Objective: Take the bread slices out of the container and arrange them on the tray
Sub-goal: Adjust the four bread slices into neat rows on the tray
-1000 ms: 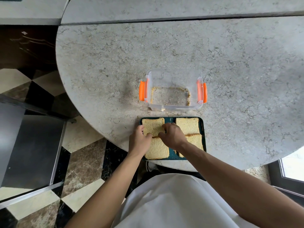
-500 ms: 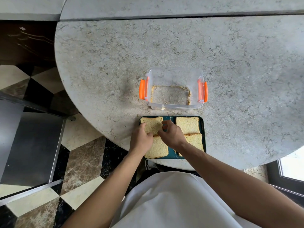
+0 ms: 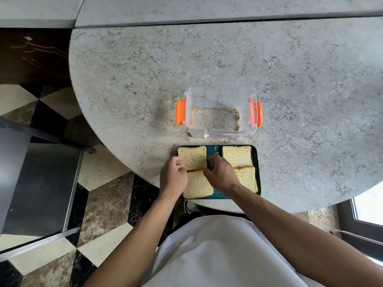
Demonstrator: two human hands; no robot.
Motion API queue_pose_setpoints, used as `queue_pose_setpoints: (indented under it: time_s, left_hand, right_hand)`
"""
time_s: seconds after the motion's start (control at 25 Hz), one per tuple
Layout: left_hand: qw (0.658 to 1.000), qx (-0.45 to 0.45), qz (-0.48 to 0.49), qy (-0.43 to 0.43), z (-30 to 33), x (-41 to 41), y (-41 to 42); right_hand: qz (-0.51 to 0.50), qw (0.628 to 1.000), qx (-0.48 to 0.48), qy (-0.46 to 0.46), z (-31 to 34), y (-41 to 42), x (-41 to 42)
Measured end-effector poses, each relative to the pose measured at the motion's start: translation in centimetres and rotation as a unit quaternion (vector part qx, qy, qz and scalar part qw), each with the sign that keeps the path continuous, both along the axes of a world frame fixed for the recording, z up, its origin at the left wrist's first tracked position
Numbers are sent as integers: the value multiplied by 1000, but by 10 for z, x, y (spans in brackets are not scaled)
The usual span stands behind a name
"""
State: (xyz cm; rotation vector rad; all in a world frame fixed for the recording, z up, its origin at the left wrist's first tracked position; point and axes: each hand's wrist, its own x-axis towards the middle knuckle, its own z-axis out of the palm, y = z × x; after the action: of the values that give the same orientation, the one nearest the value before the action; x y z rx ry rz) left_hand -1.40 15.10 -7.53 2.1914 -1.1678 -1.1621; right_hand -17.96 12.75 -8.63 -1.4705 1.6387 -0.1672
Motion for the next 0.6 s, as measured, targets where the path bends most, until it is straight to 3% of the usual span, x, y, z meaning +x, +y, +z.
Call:
queue_pose_setpoints:
  time_s: [0.24,0.48,0.6]
  left_hand:
    - [998,2,-64,-16,-7,8,30]
    - [982,-36,-162,-95,-8,-1,39]
    - [979,-45,-181,-82,-8,-4,42]
  right_hand:
    - [32,999,30,24,-6,15,-5]
    - [20,999,31,29,-9,22,-4]
    - [14,999,28,24,-8,21,-1]
